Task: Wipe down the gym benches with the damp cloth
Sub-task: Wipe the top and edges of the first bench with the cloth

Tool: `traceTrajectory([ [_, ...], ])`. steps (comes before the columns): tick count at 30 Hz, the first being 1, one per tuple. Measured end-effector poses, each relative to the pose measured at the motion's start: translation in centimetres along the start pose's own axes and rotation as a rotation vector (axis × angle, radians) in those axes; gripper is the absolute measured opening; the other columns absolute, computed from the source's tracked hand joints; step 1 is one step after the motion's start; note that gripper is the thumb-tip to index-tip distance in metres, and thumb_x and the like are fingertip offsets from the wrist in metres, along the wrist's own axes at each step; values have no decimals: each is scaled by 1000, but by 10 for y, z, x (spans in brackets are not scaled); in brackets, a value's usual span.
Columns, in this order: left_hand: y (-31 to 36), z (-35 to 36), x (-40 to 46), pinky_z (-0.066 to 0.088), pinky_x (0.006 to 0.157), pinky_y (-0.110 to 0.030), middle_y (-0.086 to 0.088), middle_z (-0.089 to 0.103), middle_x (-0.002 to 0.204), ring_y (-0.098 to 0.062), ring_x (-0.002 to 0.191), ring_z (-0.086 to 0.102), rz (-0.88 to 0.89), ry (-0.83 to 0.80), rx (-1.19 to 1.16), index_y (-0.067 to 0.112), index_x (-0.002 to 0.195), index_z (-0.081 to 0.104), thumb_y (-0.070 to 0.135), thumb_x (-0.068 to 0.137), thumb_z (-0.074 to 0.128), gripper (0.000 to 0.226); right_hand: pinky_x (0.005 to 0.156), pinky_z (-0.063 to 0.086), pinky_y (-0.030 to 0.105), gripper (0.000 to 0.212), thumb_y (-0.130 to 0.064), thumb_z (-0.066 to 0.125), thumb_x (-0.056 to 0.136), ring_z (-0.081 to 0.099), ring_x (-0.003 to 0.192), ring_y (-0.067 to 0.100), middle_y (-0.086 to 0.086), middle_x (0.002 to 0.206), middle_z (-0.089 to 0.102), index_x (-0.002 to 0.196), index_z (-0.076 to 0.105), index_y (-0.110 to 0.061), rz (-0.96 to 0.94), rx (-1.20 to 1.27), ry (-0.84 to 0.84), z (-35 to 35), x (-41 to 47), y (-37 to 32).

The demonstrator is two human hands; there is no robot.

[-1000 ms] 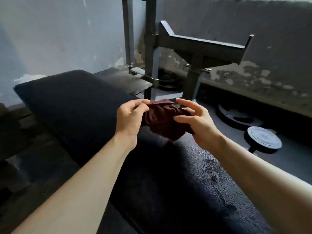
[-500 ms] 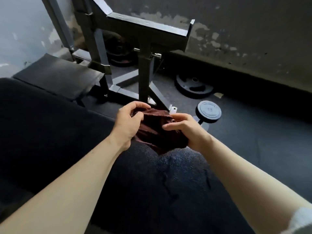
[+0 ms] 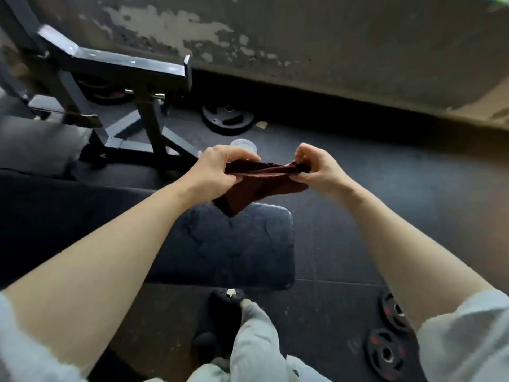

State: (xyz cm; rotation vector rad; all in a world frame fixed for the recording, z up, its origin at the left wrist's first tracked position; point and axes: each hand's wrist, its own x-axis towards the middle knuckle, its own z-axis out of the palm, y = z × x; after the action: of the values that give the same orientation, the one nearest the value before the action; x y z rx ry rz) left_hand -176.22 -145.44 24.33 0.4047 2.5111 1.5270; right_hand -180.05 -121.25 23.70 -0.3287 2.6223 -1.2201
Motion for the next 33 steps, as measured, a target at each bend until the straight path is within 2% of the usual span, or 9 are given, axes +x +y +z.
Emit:
traceTrajectory([
  [4,53,34,4,44,98,-15,2,65,115,-3,108,60,65,-72,92,20,120,65,-11,81,60,51,66,42,15,37,4,66,77,53,71,1,-12,81,57,105,58,-19,43,-131,59,-47,-74,7],
  [8,80,71,3,38,79,-2,5,64,100,0,87,56,55,-144,231,15,111,69,-5,85,61,34,78,45,30,19,-3,72,78,57,86,20,4,91,63,89,66,-18,123,-162,165,-72,-126,26],
  [13,89,108,5,44,76,-33,6,61,83,-18,85,57,-71,-134,426,20,89,65,22,93,58,9,59,38,16,12,-7,68,80,50,69,10,-8,71,55,80,62,-17,240,-35,304,-80,-148,45],
  [18,114,178,27,48,72,-34,1,67,88,-18,84,60,-210,13,132,17,96,64,20,97,50,14,63,43,23,5,-6,60,81,54,72,13,-2,73,59,80,60,-10,326,100,513,-109,-155,76],
  [21,145,249,54,52,71,-24,1,68,98,-14,91,64,-309,17,-267,18,104,61,21,100,49,14,71,52,31,9,-5,64,80,62,78,18,0,77,66,80,63,-15,322,360,606,-140,-164,109],
  [25,180,345,104,55,78,-34,-4,69,109,-20,102,66,-357,56,-514,20,113,62,41,89,65,33,90,54,33,36,-10,67,77,67,102,16,3,107,72,112,68,-16,190,668,361,-185,-187,164],
  [29,208,408,146,56,79,-33,-7,70,106,-24,103,66,-369,145,-506,16,112,62,14,90,66,23,110,37,28,56,-4,62,82,43,131,2,-17,139,47,133,55,-25,127,563,159,-228,-202,215],
  [31,217,424,164,56,86,-37,-5,69,105,-24,105,65,-371,159,-473,19,109,63,5,91,61,23,108,37,23,47,-1,64,84,43,130,0,-17,136,47,127,62,-21,203,599,158,-253,-202,232],
  [33,222,432,181,54,91,-42,-2,69,105,-23,106,64,-350,163,-428,27,104,64,2,91,58,29,92,44,12,35,1,62,85,56,116,0,-13,122,61,115,69,-16,225,662,216,-275,-196,248],
])
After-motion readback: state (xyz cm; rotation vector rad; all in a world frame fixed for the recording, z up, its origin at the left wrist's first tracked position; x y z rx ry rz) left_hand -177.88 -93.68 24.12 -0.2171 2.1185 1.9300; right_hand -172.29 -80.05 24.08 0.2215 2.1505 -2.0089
